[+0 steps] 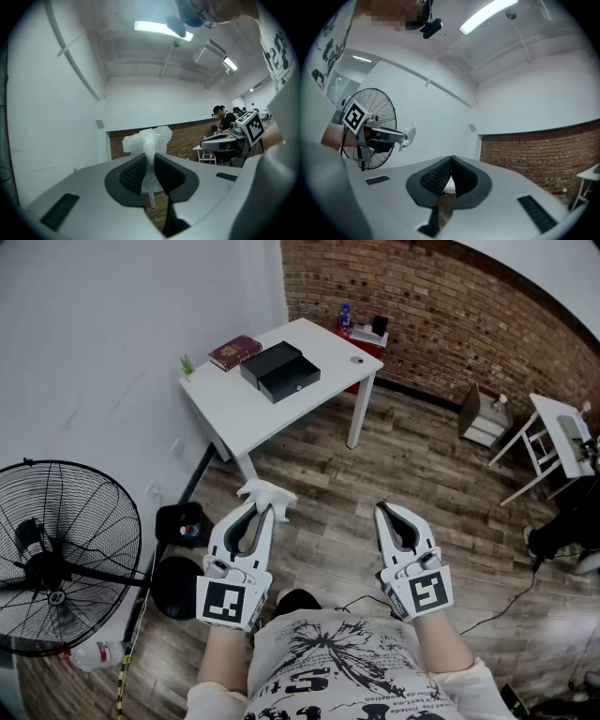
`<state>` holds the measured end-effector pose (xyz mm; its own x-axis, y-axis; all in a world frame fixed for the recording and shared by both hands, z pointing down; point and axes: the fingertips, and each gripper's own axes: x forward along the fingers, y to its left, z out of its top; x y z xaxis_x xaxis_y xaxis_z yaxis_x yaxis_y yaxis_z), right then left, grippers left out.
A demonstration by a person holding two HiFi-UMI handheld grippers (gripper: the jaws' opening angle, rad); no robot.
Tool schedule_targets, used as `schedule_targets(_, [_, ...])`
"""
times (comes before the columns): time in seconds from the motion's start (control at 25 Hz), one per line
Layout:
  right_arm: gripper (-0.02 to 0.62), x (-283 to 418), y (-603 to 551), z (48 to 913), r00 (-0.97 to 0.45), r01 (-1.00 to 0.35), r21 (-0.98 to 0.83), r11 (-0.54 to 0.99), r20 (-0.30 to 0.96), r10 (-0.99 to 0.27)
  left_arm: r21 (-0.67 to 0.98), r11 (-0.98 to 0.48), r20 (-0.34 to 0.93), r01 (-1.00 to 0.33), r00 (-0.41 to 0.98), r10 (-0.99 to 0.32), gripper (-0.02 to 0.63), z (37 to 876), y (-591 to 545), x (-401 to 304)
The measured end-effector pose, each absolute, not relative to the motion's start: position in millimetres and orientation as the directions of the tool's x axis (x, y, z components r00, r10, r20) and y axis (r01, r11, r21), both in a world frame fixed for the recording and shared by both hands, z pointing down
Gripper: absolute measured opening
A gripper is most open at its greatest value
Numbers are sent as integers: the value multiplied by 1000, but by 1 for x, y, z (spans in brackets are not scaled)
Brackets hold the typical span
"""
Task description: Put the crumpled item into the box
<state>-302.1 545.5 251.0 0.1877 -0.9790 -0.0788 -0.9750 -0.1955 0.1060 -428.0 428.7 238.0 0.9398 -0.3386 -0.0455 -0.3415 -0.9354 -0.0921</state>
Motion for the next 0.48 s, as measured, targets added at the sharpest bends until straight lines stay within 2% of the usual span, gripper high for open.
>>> schedule_targets(0.16, [12, -300, 542, 254, 193, -974, 107, -200, -78, -978, -138, -939, 15, -315, 947, -320, 67, 254, 427, -429])
schedule_targets(0.48, [14, -278, 544, 264, 212, -972, 89, -217, -61, -975, -120, -942, 21, -314, 948, -319, 67, 260, 422, -408])
